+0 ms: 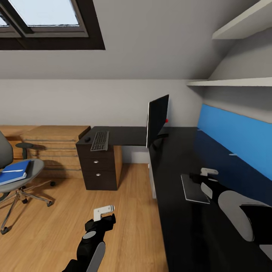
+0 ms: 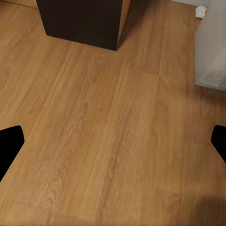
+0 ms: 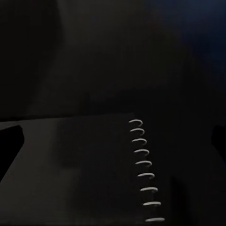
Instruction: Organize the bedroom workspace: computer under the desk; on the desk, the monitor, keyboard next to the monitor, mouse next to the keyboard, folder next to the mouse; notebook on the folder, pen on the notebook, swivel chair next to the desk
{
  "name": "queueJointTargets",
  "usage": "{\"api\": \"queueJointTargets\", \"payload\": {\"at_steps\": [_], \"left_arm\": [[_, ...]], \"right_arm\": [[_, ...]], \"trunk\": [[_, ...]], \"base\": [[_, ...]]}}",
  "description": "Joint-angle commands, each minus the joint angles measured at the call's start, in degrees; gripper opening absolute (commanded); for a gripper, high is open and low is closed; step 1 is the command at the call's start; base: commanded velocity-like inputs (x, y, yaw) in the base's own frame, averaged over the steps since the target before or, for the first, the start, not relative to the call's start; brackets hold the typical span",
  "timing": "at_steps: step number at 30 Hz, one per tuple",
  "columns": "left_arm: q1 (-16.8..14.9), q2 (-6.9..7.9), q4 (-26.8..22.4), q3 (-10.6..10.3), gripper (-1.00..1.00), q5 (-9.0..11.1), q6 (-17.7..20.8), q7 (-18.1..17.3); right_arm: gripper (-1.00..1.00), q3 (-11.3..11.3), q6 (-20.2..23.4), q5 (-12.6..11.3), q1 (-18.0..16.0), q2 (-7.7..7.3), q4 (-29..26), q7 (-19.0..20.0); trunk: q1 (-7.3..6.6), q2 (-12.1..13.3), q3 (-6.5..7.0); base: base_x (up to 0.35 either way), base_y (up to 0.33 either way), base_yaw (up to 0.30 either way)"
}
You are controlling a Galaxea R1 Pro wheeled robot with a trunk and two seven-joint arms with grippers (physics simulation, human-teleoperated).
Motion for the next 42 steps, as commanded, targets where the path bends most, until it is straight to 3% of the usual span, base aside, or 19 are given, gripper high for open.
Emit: {"api": "queueJointTargets", "payload": {"at_steps": [1, 4, 17, 35, 42], "left_arm": [[-0.05, 0.01, -0.06, -0.09, 1.0, 0.58, 0.08, 0.56], [-0.05, 0.01, -0.06, -0.09, 1.0, 0.58, 0.08, 0.56], [-0.05, 0.01, 0.31, -0.09, 1.0, 0.63, 0.18, 0.46], [-0.05, 0.15, 1.85, -0.01, 1.0, 0.8, 0.26, 0.3], [-0.05, 0.19, 1.87, 0.0, 1.0, 0.82, 0.26, 0.37]], "right_arm": [[1.0, 0.32, 0.15, -0.51, -0.01, 0.0, 0.04, -0.1], [1.0, 0.3, 0.89, -0.51, 0.01, -0.01, 0.03, -0.05], [1.0, 0.37, 7.22, -0.67, 0.01, -0.01, -0.06, -0.07], [1.0, 0.37, 8.06, -0.52, 0.02, -0.01, 0.0, -0.2], [1.0, 0.37, 8.1, -0.51, 0.03, -0.01, 0.02, -0.2]], "trunk": [[0.22, -0.45, -0.24], [0.88, -1.65, -0.78], [0.88, -1.65, -0.78], [0.88, -1.65, -0.78], [0.88, -1.65, -0.78]], "base": [[0.0, 0.0, 0.0], [0.0, 0.0, 0.0], [0.0, 0.0, 0.0], [-0.002, 0.0, 0.0], [-0.217, 0.0, 0.0]]}}
